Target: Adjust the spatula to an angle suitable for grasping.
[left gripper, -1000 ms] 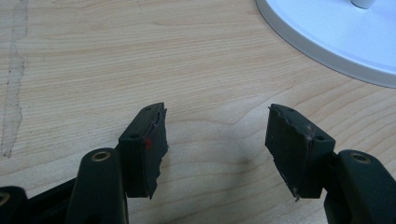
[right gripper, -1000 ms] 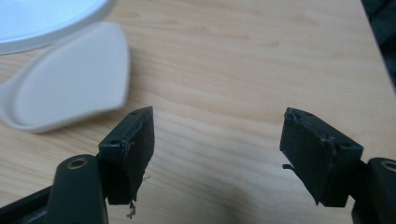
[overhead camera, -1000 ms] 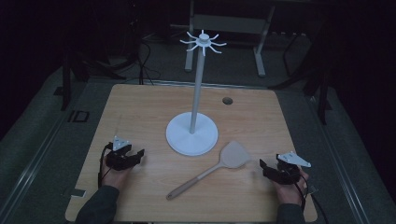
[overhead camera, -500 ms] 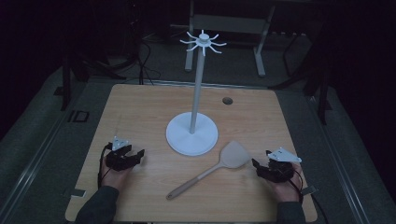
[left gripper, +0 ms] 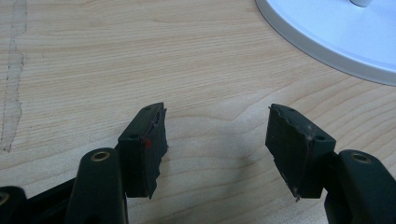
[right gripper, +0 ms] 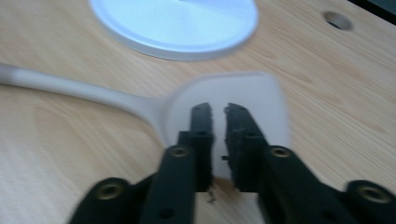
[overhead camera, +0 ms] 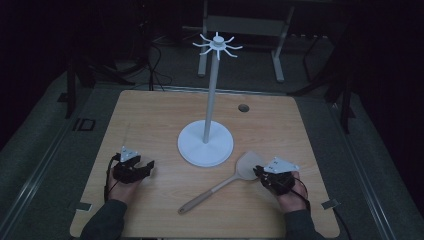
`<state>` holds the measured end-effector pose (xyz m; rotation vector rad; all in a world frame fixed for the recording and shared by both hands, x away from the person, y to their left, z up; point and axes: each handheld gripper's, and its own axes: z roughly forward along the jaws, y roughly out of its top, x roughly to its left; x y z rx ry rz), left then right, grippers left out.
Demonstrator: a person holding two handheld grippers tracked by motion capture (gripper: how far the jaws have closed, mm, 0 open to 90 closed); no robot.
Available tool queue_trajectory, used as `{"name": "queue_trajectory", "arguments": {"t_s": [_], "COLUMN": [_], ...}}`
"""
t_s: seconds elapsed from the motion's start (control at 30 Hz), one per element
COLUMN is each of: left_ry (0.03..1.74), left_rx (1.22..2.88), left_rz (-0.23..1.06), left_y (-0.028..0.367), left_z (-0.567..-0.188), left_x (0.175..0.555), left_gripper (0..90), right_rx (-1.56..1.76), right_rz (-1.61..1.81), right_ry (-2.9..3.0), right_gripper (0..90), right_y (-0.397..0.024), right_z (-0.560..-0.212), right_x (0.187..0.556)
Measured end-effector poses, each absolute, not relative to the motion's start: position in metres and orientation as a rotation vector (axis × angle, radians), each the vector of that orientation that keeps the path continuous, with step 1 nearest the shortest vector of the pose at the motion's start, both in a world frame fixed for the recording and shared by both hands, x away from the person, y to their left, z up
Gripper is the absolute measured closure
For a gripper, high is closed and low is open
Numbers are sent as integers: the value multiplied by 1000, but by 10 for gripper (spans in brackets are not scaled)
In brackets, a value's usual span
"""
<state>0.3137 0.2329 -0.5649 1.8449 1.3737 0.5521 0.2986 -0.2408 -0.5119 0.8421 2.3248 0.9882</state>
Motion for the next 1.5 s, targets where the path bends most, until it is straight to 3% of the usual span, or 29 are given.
{"name": "queue_trajectory", "arguments": {"t_s": [0.1,0.93,1.5], "left_ry": [1372,1369,1370], "left_rx": [1849,1859,1864], "left_rz": [554,565,575], "left_y": [232,232,232], "left_z": [-565,-565,-565], "left_x": [313,312,312], "left_gripper": [384,391,391], "right_rx": [812,507,481], "right_rz": [1025,1108,1112], "right_ry": [2352,2632,2617], "right_gripper": [899,899,900], "right_y": [-229,-145,-121], "right_z": [-516,-548,-551], "right_x": [296,273,281]}}
